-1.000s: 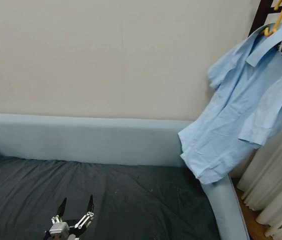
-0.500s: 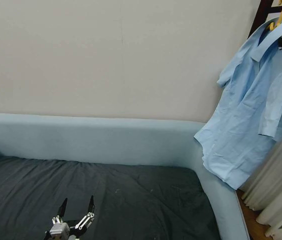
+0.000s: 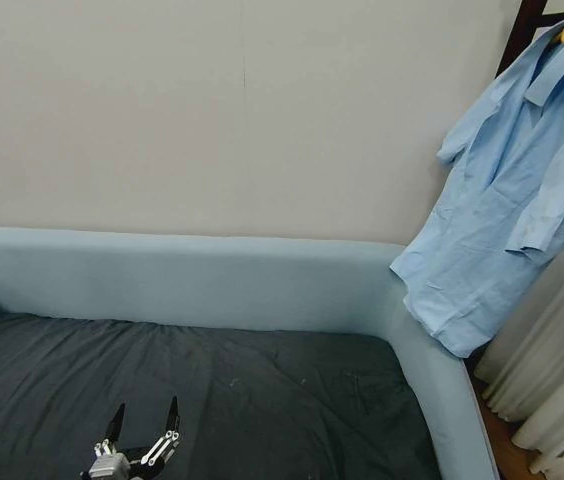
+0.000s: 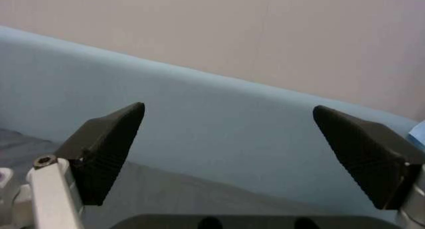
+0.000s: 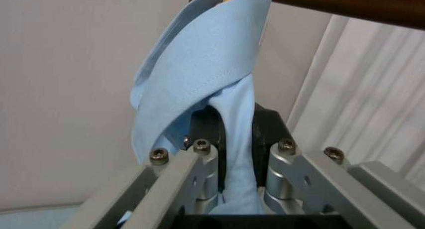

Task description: Pick up the clothes from the sofa and hang them on the clothes hanger.

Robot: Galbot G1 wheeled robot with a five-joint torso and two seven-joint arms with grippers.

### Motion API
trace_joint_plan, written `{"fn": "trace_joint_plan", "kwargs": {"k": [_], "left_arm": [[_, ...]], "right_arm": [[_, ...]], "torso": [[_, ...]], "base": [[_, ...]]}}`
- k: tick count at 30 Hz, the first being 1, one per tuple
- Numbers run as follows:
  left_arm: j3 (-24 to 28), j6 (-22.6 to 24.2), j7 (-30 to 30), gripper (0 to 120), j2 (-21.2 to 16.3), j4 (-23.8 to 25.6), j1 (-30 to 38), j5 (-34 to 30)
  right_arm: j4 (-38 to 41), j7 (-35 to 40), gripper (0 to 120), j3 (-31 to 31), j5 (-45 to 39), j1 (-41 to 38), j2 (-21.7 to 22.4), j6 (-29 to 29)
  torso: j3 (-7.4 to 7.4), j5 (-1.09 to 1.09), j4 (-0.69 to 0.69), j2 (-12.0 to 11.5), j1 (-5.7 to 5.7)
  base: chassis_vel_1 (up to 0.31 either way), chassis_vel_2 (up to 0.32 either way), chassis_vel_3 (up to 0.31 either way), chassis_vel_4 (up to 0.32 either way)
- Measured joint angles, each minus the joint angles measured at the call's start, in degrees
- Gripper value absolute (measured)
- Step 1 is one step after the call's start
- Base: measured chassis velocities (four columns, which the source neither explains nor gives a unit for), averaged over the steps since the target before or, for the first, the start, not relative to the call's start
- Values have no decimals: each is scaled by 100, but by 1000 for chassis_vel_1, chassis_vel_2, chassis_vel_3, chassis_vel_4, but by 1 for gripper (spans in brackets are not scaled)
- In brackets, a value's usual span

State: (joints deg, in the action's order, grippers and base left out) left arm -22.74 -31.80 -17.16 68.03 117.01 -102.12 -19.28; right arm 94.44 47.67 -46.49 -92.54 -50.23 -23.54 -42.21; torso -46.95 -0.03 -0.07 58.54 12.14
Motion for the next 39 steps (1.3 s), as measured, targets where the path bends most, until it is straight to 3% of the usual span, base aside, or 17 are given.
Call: {"fn": "trace_joint_plan", "kwargs": {"k": [3,11,19,24,31,39], "left_arm": [[21,-1,0,100,-5,-40,37,-30],[10,-3,2,100,-12,-39,66,-93],[-21,-55,3,100,9,-79,69,-125],[-1,-65,5,100,52,-82,51,-120],[-56,-101,6,100,59,-80,-2,-138],[-149,-112,6,100,-13,-37,-34,-179]], "right_arm": [[55,58,8,21,-10,37,38,1],[-743,-37,8,-382,412,-122,-571,3],[-1387,-233,8,-720,580,-313,-897,12],[-2299,-556,8,-858,815,-397,-1464,19],[-3342,-793,8,-717,1069,-339,-2078,28],[-3890,-789,8,-273,1168,-10,-2429,31]], "torso": [[0,0,-1,0,0],[-1,-2,4,0,0],[-1,1,-1,0,0],[-1,-1,1,0,0],[-1,-3,2,0,0],[-1,0,0,0,0]], "base": [[0,0,0,0],[0,0,0,0],[0,0,0,0],[0,0,0,0],[0,0,0,0],[0,0,0,0]]}}
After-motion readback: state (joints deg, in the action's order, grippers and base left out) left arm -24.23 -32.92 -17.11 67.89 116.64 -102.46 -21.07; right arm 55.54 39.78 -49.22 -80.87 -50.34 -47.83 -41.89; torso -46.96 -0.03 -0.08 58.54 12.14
